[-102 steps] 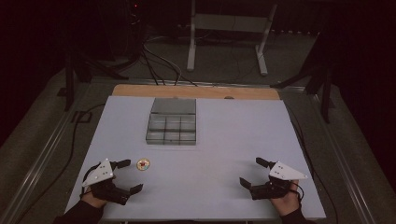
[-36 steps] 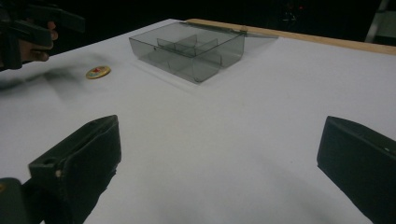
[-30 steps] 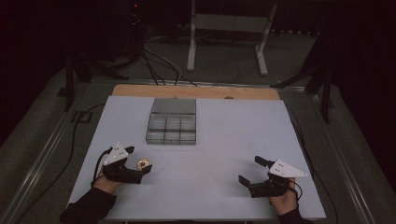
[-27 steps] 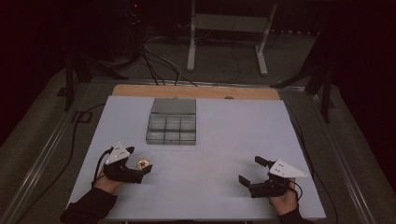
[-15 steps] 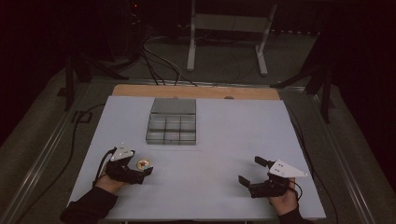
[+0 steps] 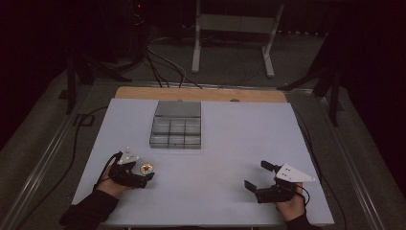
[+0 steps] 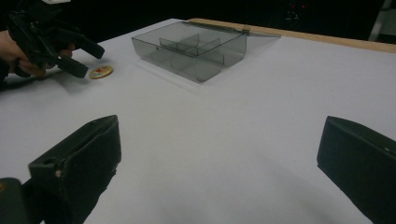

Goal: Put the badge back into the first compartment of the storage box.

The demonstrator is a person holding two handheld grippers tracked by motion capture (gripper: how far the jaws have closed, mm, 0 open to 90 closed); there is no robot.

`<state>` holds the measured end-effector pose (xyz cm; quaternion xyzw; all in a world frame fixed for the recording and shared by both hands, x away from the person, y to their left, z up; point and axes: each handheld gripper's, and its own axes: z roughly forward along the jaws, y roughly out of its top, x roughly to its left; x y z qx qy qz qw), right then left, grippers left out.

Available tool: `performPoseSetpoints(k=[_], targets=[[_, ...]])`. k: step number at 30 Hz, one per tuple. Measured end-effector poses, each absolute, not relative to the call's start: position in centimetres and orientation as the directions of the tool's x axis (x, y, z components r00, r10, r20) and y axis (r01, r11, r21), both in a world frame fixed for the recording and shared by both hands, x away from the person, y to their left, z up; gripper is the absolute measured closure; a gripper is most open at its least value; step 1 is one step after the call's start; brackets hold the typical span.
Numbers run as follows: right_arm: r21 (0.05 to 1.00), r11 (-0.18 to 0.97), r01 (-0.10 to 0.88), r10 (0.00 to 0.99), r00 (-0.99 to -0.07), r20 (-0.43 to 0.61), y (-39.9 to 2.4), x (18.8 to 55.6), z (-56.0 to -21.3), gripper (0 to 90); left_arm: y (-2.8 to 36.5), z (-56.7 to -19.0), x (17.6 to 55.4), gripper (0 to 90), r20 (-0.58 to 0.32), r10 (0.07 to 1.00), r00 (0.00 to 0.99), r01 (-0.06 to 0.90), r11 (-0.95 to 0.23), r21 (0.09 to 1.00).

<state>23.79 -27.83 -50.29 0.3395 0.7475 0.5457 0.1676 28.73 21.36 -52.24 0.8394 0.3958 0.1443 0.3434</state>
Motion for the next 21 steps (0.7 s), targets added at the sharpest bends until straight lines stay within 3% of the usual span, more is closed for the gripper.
performPoseSetpoints(k=[11,21], targets=[[0.928,0.172,0.329,0.691,-0.712,0.125,-27.83,23.81,-50.31,0.0,20.92,-52.57,29.04,27.8,-0.001,0.747,0.664,0.547,-0.486,0.682],[0.928,0.174,0.329,0.691,-0.712,0.123,-27.82,23.83,-50.32,0.0,20.71,-52.71,29.53,38.3,-0.006,0.741,0.671,0.547,-0.490,0.679]])
